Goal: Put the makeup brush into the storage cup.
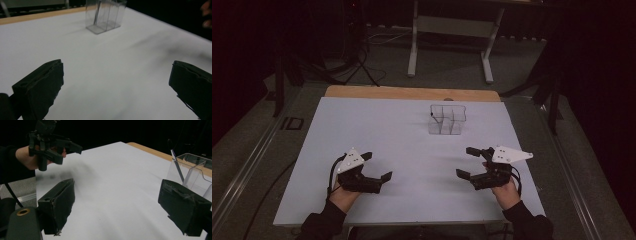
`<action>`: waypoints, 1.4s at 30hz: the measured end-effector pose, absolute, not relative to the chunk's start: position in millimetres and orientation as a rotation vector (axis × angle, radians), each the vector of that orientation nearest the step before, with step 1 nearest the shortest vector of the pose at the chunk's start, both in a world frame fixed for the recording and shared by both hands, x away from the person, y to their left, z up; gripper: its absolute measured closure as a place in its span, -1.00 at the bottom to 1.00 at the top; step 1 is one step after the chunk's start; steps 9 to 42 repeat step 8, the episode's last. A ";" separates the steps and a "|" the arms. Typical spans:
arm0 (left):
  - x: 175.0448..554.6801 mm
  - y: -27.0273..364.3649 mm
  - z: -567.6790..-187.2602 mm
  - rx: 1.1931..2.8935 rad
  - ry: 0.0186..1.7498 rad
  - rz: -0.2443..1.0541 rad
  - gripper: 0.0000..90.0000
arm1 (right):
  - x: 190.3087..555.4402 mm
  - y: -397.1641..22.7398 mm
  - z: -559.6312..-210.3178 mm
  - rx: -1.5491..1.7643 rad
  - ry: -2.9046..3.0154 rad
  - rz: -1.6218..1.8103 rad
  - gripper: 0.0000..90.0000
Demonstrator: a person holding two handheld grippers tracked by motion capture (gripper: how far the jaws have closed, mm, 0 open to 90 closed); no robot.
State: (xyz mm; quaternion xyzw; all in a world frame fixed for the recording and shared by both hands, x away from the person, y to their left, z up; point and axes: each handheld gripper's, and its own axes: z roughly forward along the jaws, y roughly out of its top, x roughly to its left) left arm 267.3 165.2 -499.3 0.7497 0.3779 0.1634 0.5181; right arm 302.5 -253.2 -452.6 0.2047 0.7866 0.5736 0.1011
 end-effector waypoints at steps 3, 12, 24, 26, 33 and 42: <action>267.5 165.5 -501.7 1.800 0.915 0.389 -1.00 | 302.3 -253.8 -453.3 0.602 2.328 1.687 -0.69; 268.8 163.1 -504.1 1.802 0.915 0.381 -1.00 | 302.1 -254.6 -454.0 0.607 2.328 1.684 -0.69; 268.8 163.1 -504.1 1.802 0.915 0.381 -1.00 | 302.1 -254.6 -454.0 0.607 2.328 1.684 -0.69; 268.8 163.1 -504.1 1.802 0.915 0.381 -1.00 | 302.1 -254.6 -454.0 0.607 2.328 1.684 -0.69; 268.8 163.1 -504.1 1.802 0.915 0.381 -1.00 | 302.1 -254.6 -454.0 0.607 2.328 1.684 -0.69; 268.8 163.1 -504.1 1.802 0.915 0.381 -1.00 | 302.1 -254.6 -454.0 0.607 2.328 1.684 -0.69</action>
